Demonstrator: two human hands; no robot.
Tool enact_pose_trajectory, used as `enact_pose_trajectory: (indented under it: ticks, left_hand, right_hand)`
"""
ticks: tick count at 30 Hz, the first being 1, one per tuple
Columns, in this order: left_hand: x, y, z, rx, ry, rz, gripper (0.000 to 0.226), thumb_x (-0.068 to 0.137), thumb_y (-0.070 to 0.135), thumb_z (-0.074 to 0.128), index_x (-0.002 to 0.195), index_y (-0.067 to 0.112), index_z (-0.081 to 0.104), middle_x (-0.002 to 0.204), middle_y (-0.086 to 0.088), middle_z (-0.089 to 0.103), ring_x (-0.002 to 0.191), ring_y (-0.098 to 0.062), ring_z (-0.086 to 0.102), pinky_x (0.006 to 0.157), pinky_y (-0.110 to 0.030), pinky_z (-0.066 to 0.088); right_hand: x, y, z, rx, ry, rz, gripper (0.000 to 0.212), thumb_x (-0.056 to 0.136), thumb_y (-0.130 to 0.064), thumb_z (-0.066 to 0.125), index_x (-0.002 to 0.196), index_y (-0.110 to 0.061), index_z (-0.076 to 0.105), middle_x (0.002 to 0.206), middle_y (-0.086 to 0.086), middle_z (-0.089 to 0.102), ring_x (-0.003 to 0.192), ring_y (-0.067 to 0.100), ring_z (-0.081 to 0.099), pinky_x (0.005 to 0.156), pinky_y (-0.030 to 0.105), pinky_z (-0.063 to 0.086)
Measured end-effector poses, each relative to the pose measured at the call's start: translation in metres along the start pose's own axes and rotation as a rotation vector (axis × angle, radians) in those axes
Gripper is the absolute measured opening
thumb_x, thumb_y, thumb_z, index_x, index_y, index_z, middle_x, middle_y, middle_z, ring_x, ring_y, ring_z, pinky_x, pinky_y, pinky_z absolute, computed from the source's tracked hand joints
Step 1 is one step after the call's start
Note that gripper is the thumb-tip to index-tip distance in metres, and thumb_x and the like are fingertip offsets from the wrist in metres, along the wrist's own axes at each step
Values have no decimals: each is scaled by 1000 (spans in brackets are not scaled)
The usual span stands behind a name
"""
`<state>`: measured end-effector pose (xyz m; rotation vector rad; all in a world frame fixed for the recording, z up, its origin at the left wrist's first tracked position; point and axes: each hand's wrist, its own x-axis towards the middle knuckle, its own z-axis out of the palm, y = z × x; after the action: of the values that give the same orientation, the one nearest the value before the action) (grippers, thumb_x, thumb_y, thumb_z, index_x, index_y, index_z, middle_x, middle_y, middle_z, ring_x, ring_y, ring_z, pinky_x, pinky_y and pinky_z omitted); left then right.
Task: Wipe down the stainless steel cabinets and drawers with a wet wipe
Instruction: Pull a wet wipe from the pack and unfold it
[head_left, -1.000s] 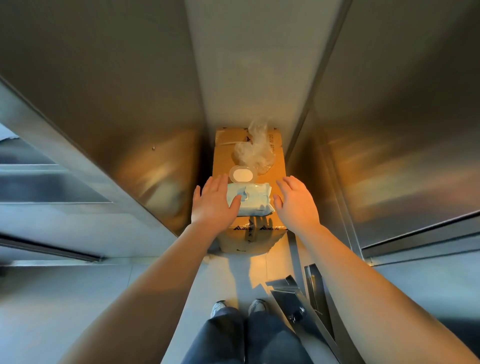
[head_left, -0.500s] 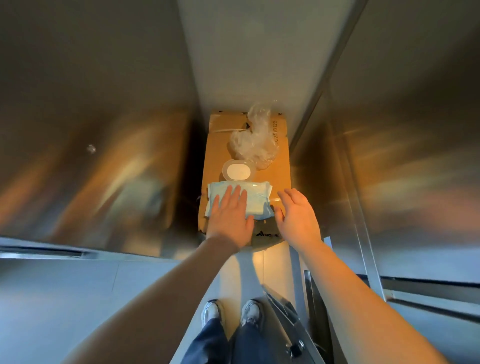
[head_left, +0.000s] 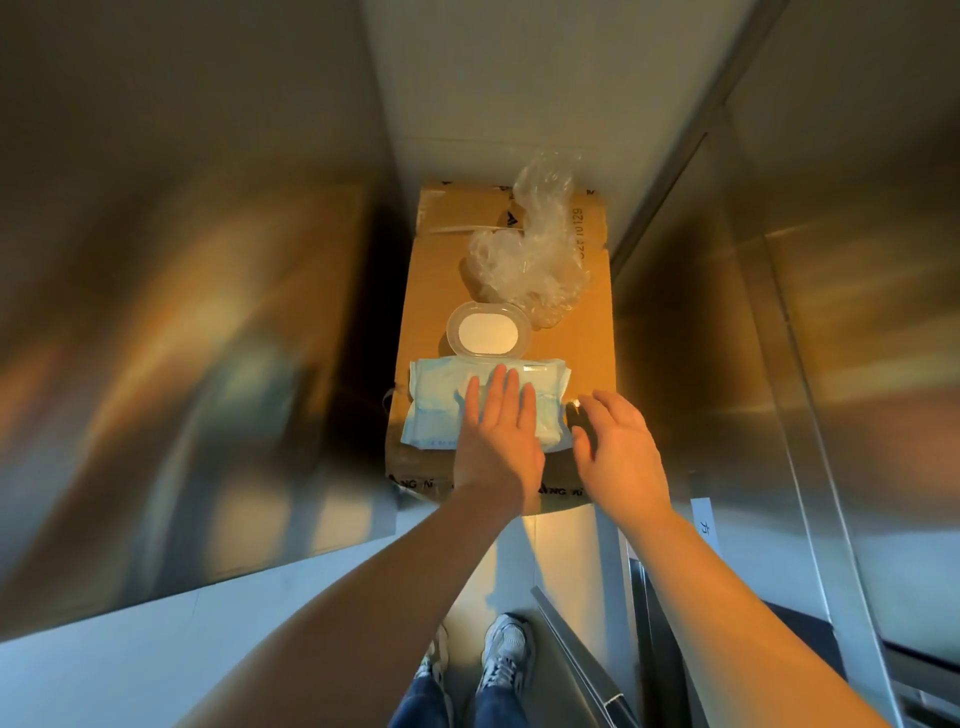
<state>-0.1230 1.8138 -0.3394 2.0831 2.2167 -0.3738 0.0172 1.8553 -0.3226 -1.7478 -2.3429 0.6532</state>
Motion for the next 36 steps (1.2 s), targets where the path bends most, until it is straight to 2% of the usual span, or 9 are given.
enact_pose_trajectory:
  ticks: [7,15,18,20,22,26,31,33,36]
  left_hand:
    - [-10,-41,9,-238,59,-99,73,100,43,44,156,10,13,163,-16,11,151,-34,3,117,-42,-9]
    - [-14,-63,23,-297,93,-75,71,100,44,41,156,12,13,163,-9,17,151,-26,8,120,-43,-1]
    - [-17,-67,28,-339,111,-87,69,99,43,46,155,12,20,161,-15,20,150,-32,12,121,-45,7]
    - [-18,-69,32,-357,131,-87,69,97,42,51,153,11,27,158,-16,28,148,-34,20,120,-49,17]
    - [-17,-69,36,-362,128,-88,69,97,42,52,153,11,27,158,-16,29,149,-33,20,120,-52,21]
    - [-14,-69,44,-386,88,-99,70,100,42,46,155,11,18,162,-12,20,151,-29,9,122,-49,15]
    - [-15,-69,48,-423,87,-111,68,100,40,45,155,9,19,162,-11,20,152,-28,7,123,-48,13]
    - [-15,-68,47,-432,93,-119,67,100,40,45,155,9,20,162,-11,21,152,-27,7,123,-46,12]
    - [-15,-66,47,-450,96,-131,67,101,39,45,155,10,19,162,-10,20,152,-27,7,123,-45,12]
  right_hand:
    - [12,-29,2,29,-42,-107,42,96,-18,56,137,-10,53,141,8,51,132,25,42,110,35,34]
    - [30,-51,19,-4,-111,-262,28,95,-15,57,121,-13,67,135,10,52,130,29,42,107,38,36]
    - [40,-56,29,-38,-135,-292,22,92,-13,61,111,-9,71,123,11,55,123,29,45,98,31,36]
    - [49,-61,34,51,-159,-182,20,93,-17,58,109,-8,66,114,5,52,113,22,42,87,21,30]
    - [57,-65,40,137,-170,-83,17,93,-20,58,102,-6,59,104,3,48,101,18,39,79,20,25]
    - [64,-69,50,223,-199,-18,14,86,-14,64,91,-4,54,97,7,47,95,19,39,82,29,34]
    - [67,-62,61,170,-201,-65,20,89,-15,63,104,-3,66,103,5,49,95,10,31,77,17,24]
    - [65,-60,61,93,-163,-141,19,93,-15,60,105,-4,68,104,5,52,99,13,34,78,17,24]
    - [62,-60,60,-58,-71,-287,19,95,-15,58,101,-5,73,101,7,58,105,26,44,83,27,33]
